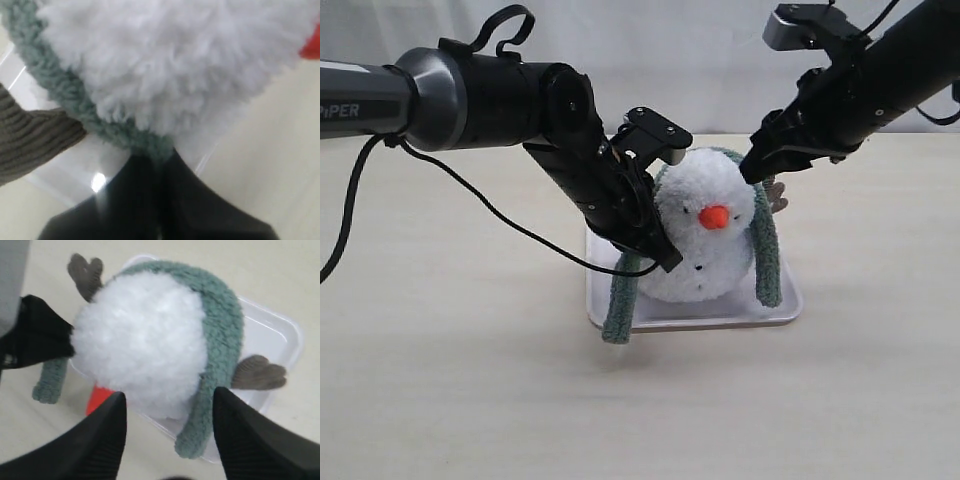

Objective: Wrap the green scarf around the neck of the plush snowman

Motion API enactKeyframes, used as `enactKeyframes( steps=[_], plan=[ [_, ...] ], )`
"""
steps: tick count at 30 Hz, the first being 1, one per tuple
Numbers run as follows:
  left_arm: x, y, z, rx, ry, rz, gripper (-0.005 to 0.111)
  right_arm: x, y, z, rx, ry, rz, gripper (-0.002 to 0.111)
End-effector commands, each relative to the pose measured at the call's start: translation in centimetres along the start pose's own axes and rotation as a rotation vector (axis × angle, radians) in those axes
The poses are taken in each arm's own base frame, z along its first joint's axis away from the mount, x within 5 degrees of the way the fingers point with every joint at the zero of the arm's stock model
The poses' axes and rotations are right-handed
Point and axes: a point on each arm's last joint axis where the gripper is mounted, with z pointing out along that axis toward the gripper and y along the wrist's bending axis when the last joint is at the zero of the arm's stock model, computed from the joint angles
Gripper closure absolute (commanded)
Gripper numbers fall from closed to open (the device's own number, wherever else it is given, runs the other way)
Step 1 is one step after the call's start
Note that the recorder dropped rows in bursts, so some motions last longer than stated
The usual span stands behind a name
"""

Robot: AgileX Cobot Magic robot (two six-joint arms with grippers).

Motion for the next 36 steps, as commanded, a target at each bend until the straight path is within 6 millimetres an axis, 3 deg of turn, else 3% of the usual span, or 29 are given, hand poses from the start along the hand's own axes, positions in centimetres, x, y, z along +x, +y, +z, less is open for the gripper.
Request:
enactKeyframes(
  steps=[1, 5, 11, 19, 22, 24, 31, 36],
  plan=[
    [-0.5, 0.1, -0.4, -0.012, -0.031, -0.016, 0.089, 2.0, -0.8, 1.1, 0.064, 0.056, 0.021, 0.056],
    [-0.4, 0.1, -0.4, -0.007, -0.019, -0.014, 0.08, 4.0, -1.7, 3.4, 0.122, 0.067, -0.005, 0.056],
    [-0.4, 0.1, -0.4, -0.007, -0.018, -0.014, 0.08, 4.9, -1.7, 5.7, 0.103, 0.058, -0.018, 0.057],
    [-0.4, 0.1, -0.4, -0.008, -0.018, -0.013, 0.08, 5.5, -2.0, 8.8, 0.061, 0.093, 0.005, 0.073],
    [-0.4, 0.1, -0.4, -0.009, -0.019, -0.013, 0.08, 5.6, -2.0, 8.9, 0.055, 0.103, 0.014, 0.084],
    [-0.4, 0.1, -0.4, -0.011, -0.023, -0.013, 0.08, 5.5, -1.6, 8.2, 0.042, 0.117, -0.02, 0.104],
    [-0.4, 0.1, -0.4, -0.012, -0.025, -0.013, 0.08, 6.0, -0.8, 5.0, 0.069, 0.198, 0.006, 0.104],
    [-0.7, 0.0, -0.4, 0.006, -0.056, -0.048, 0.08, 8.0, -0.6, 7.2, 0.008, 0.287, 0.11, 0.104]
  ],
)
